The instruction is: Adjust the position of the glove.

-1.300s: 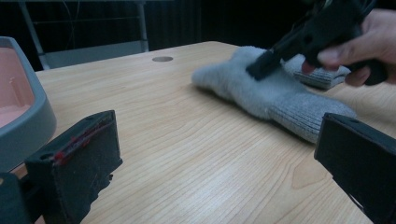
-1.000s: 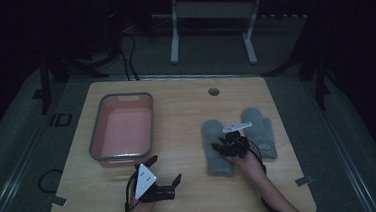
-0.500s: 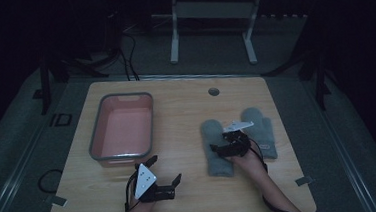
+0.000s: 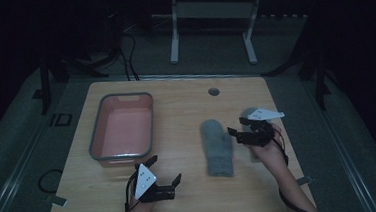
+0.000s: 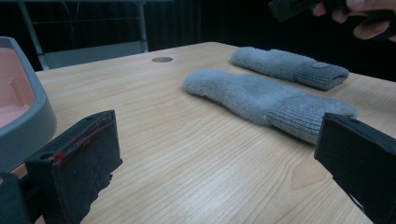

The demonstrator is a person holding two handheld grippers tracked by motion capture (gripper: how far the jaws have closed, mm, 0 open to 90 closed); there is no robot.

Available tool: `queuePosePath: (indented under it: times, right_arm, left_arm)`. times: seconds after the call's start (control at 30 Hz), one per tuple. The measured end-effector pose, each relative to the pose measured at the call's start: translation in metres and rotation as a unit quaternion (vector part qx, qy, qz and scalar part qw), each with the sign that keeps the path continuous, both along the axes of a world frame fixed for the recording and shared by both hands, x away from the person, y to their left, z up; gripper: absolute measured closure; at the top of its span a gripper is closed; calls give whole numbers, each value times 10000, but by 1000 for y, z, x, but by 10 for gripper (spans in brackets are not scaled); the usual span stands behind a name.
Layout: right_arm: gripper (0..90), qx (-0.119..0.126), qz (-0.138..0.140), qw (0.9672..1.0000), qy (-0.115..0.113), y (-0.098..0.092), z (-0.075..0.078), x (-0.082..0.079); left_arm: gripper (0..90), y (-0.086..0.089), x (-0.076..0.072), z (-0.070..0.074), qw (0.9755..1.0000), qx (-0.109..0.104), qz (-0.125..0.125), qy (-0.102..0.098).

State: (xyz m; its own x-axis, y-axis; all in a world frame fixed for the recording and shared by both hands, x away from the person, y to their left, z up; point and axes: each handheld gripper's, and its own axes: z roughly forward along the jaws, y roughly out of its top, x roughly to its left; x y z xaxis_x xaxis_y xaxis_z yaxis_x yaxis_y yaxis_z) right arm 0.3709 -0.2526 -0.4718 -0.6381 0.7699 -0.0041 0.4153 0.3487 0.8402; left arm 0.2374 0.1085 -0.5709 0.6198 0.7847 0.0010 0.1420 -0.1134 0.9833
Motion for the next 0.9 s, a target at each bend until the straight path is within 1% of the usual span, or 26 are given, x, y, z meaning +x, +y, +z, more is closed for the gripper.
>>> queuePosePath:
  times: [0.1,0.13,0.2,0.23,0.27,0.3,0.37,0.43,0.47,0.5,0.53,0.57,0.6,0.67,0.8,0.83,0.87,0.9]
  right_arm:
    - [314,37,-204,9998,16,-14,4,1]
    - [314,37,-204,9998,16,-14,4,1]
    - [308,70,-303,9995,52,-25,5,3]
    - [312,48,-362,9993,76,-30,5,4]
    - [312,48,-362,9993,76,-30,5,4]
    - [326,-68,-590,9981,175,-46,3,9]
    - [327,-136,-744,9969,200,-54,0,11]
    - [334,-193,-883,9955,298,-64,-5,13]
    - [339,-196,-936,9948,335,-67,-7,13]
    - [358,-180,-981,9941,422,-72,-11,15]
    - [358,-180,-981,9941,422,-72,-11,15]
    - [358,-188,-1006,9936,486,-75,-14,15]
    - [358,-215,-1137,9911,662,-80,-25,17]
    - [358,-226,-1249,9892,729,-84,-33,18]
    - [371,-110,-1514,9851,804,-91,-49,22]
    - [371,-110,-1514,9851,804,-91,-49,22]
    - [371,-83,-1546,9844,840,-92,-52,23]
    - [371,-124,-1622,9831,839,-92,-60,25]
  left_arm:
    - [6,0,0,0,10000,-8,-4,1]
    - [6,0,0,0,10000,-8,-4,1]
    - [6,0,0,0,10000,-8,-6,0]
    - [6,0,0,0,10000,-6,-6,-2]
    - [6,0,0,0,10000,-6,-6,-2]
    - [6,0,0,0,10000,-10,-6,-1]
    - [6,0,0,0,10000,-11,-5,0]
    - [6,0,0,0,10000,-11,-1,2]
    - [6,0,0,0,10000,-11,-1,2]
    - [6,0,0,0,10000,-10,2,4]
    - [6,0,0,0,10000,-10,2,4]
    - [6,0,0,0,10000,-9,2,3]
    - [6,0,0,0,10000,-9,4,3]
    - [6,0,0,0,10000,-14,4,5]
    - [6,0,0,0,10000,-20,3,11]
    - [6,0,0,0,10000,-20,3,11]
    - [6,0,0,0,10000,-18,2,10]
    - [6,0,0,0,10000,-17,1,9]
